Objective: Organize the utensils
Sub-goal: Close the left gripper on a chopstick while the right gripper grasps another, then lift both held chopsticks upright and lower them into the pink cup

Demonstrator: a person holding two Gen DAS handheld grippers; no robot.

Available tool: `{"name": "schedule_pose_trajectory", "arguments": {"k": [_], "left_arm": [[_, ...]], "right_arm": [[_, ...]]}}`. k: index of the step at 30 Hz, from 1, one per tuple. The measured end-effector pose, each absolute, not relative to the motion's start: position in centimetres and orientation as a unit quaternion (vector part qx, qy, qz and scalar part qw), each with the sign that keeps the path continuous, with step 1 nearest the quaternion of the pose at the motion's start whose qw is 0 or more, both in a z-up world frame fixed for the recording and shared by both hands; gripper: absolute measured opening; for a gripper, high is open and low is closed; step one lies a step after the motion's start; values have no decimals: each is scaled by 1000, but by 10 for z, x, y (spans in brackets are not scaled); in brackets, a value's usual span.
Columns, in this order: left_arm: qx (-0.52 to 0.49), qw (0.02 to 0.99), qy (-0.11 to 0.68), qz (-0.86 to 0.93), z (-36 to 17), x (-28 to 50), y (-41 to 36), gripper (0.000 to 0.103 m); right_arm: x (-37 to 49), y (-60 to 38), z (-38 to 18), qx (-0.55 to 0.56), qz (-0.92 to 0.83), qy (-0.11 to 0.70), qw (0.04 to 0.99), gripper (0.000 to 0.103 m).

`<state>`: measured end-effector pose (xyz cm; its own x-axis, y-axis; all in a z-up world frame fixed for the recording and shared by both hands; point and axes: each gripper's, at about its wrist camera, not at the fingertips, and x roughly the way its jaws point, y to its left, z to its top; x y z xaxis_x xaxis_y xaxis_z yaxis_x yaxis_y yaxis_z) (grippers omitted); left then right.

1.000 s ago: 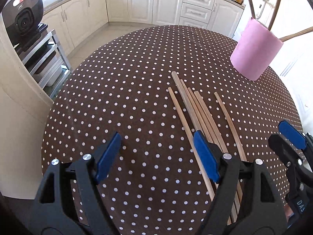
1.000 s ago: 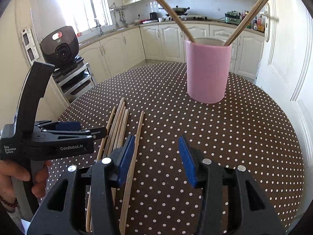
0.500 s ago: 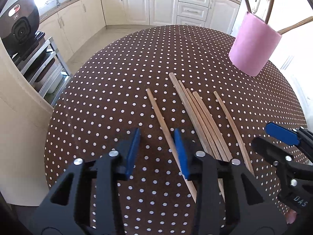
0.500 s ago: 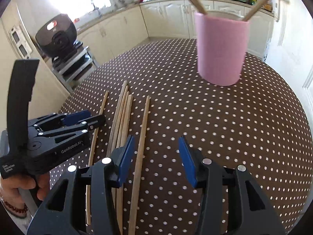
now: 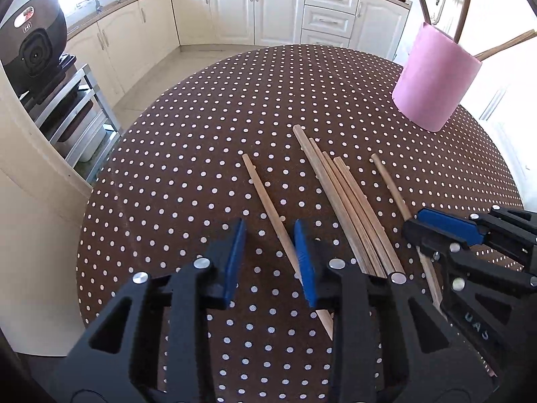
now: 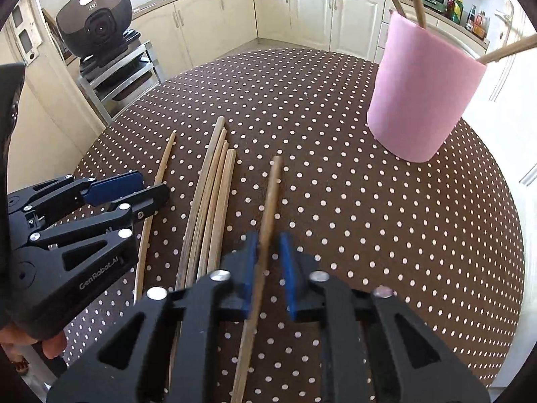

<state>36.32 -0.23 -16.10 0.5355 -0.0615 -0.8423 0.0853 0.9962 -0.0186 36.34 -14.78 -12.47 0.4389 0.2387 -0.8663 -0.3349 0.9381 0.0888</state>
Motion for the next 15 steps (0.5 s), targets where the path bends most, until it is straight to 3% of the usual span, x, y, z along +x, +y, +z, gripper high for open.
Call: {"name": "schedule_pose_trajectory", "arguments": {"k": [3, 6, 15], "left_arm": [[12, 877, 478, -42, -162, 363, 1, 29], [2, 877, 478, -51, -161, 362, 2, 20], [-50, 864, 495, -84, -156, 355, 17, 7]], "right_arm": [[365, -148, -127, -40, 171, 500, 848, 6], [364, -152, -127, -27, 174, 498, 849, 5], [344, -170, -103, -2, 188, 477, 859, 5]]}}
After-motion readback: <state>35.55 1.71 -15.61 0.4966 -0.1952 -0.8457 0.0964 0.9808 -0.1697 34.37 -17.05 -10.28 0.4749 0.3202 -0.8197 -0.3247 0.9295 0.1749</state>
